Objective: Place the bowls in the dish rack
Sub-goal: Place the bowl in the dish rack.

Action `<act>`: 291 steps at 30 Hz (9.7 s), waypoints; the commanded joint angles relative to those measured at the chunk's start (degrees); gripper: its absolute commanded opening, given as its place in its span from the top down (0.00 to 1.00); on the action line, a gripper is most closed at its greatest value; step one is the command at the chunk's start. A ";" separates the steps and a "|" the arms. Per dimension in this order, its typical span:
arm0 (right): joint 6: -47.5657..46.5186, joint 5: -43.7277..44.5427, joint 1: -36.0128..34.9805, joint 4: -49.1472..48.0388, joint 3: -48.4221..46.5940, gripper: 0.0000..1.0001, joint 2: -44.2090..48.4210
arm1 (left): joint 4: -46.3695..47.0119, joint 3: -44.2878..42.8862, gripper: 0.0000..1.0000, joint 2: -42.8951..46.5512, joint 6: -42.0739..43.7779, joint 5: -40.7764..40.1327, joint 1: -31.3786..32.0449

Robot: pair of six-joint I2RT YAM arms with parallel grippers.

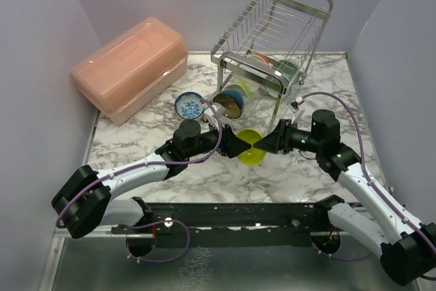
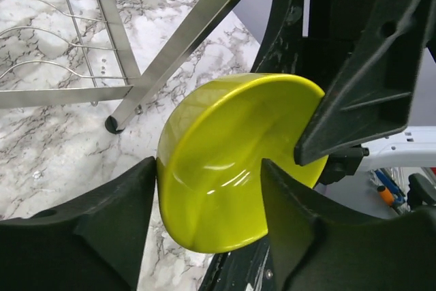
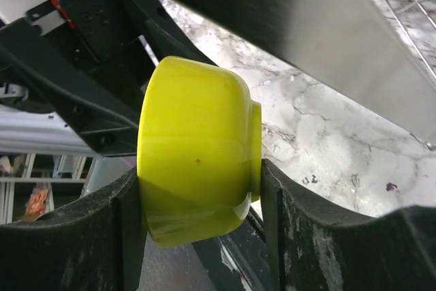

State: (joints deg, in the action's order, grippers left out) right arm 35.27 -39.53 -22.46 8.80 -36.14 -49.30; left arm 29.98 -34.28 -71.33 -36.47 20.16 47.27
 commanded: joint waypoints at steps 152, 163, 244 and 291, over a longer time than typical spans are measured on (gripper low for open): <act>-46.95 45.41 10.09 -13.45 -19.28 1.00 -39.34 | 1.31 10.86 0.01 15.11 1.19 -15.75 -4.40; -41.30 55.31 7.55 -19.86 -14.79 0.99 -34.82 | 1.23 7.60 0.02 10.16 0.61 -12.28 -4.38; -37.00 79.06 -6.63 -18.12 -17.61 0.88 -48.62 | 0.62 11.26 0.01 14.64 0.78 -15.43 -4.44; -13.40 64.22 1.06 -18.73 -0.95 0.00 -27.60 | -16.60 7.75 0.01 14.43 -1.63 -21.16 -11.00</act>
State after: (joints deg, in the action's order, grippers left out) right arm 19.94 28.34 -23.14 -10.17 -38.50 -78.74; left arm 16.29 -24.75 -55.86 -36.16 -2.52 38.44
